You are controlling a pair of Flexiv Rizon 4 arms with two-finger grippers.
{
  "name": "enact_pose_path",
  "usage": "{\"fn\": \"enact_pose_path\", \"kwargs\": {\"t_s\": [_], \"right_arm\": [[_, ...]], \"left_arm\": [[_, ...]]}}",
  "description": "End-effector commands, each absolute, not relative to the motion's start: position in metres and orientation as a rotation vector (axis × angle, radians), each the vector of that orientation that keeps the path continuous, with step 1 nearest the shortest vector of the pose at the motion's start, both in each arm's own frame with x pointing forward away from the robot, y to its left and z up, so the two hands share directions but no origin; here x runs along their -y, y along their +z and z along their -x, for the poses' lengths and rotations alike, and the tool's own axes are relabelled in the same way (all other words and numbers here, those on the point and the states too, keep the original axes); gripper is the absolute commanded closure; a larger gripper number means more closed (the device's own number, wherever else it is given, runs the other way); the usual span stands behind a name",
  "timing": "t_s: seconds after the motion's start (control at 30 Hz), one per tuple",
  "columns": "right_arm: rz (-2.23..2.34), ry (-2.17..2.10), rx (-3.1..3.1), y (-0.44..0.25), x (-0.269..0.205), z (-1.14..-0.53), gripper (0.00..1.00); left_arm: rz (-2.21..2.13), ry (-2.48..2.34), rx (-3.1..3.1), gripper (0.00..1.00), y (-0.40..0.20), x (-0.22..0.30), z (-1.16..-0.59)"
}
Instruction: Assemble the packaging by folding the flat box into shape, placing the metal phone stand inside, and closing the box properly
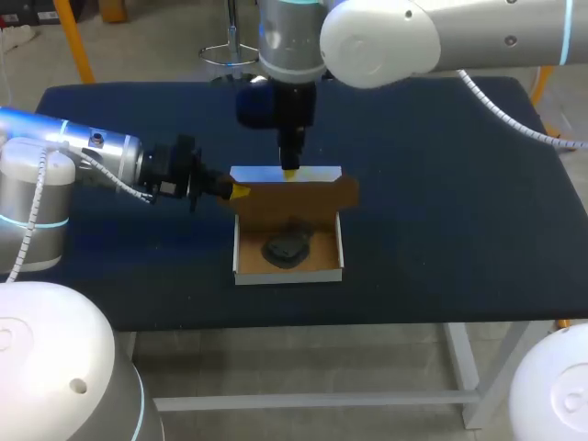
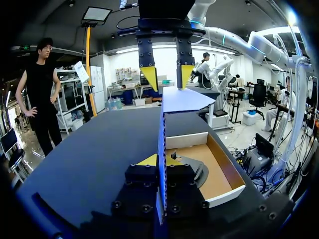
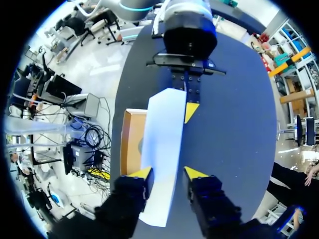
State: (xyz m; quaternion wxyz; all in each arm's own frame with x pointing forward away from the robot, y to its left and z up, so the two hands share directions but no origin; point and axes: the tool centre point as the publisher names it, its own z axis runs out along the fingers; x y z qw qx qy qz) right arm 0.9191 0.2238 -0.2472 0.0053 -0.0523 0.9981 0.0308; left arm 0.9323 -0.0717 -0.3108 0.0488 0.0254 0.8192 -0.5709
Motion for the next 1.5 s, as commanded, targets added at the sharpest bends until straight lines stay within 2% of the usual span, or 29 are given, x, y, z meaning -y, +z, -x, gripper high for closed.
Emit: {"fn": "enact_pose_path", "kwargs": {"t_s": [0.03, 0.7, 0.8, 0.9, 0.97, 1.0, 1.4, 1.43, 1.47, 1.5], "right_arm": [[0.164, 0.093, -3.125, -0.249, -0.224, -0.917, 0.55], [0.155, 0.052, -3.18, -0.265, -0.226, -0.925, 0.55], [0.16, 0.043, -3.194, -0.268, -0.226, -0.927, 0.6], [0.165, 0.038, -3.204, -0.27, -0.227, -0.928, 0.7], [0.168, 0.035, -3.208, -0.27, -0.227, -0.928, 0.83], [0.171, 0.034, -3.21, -0.27, -0.227, -0.929, 1.0], [0.186, 0.049, -3.216, -0.27, -0.228, -0.927, 1.0], [0.185, 0.054, -3.216, -0.269, -0.228, -0.927, 0.64], [0.181, 0.06, -3.213, -0.267, -0.227, -0.926, 0.21], [0.179, 0.066, -3.209, -0.266, -0.227, -0.926, 0.0]], "left_arm": [[-0.078, -1.741, -2.497, 1.0, -0.313, 0.072, -0.932], [-0.078, -1.741, -2.497, 1.0, -0.313, 0.072, -0.932], [-0.078, -1.741, -2.497, 1.0, -0.313, 0.072, -0.932], [-0.078, -1.741, -2.497, 1.0, -0.313, 0.072, -0.932], [-0.078, -1.741, -2.497, 1.0, -0.313, 0.072, -0.932], [-0.078, -1.741, -2.497, 1.0, -0.313, 0.072, -0.932], [-0.078, -1.741, -2.497, 1.0, -0.313, 0.072, -0.932], [-0.078, -1.741, -2.497, 1.0, -0.313, 0.072, -0.932], [-0.078, -1.741, -2.497, 1.0, -0.313, 0.072, -0.932], [-0.078, -1.741, -2.497, 1.0, -0.313, 0.072, -0.932]]}}
